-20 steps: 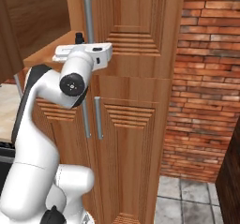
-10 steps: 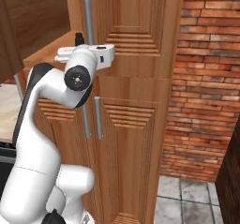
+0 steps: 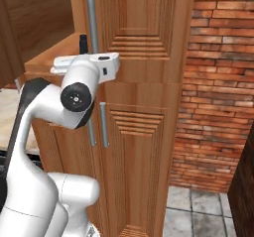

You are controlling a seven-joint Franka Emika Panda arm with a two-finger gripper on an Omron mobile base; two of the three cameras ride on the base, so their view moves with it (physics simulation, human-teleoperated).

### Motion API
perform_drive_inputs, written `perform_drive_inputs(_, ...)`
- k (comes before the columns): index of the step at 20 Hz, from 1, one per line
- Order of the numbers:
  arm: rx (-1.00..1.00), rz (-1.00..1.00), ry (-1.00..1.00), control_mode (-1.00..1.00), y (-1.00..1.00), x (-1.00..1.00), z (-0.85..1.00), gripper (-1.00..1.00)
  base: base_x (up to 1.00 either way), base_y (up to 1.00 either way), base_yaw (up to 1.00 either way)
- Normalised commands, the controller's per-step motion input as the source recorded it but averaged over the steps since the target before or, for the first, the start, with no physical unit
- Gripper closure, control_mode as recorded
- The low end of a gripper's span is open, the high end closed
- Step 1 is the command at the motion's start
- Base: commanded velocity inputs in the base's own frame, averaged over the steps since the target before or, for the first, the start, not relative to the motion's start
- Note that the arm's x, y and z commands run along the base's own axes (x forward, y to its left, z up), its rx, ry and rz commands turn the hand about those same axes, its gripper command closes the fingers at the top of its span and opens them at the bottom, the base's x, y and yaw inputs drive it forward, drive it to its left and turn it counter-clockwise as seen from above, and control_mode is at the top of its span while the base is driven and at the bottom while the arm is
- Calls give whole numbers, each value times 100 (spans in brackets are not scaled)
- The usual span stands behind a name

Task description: The dining table condiment station is running low on shaker. Refill the condiment station by opening the cabinet and taking the shaker from the cabinet and placing it on the dining table.

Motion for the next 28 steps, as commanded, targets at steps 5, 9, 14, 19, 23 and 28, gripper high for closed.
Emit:
perform_drive_inputs(5,0,0,-16,-100,-13,-100,6,100,0,0,0)
perform_drive_inputs(9,0,0,-9,-100,-17,-96,13,100,0,0,0)
perform_drive_inputs(14,-8,-1,0,-100,56,-34,10,-100,0,0,0)
perform_drive_inputs(19,-26,-1,9,-100,100,21,19,-100,0,0,0)
perform_drive_inputs(23,-10,0,6,-100,27,15,-11,-100,0,0,0)
perform_drive_inputs(28,-10,0,3,-100,35,38,-4,-100,0,0,0)
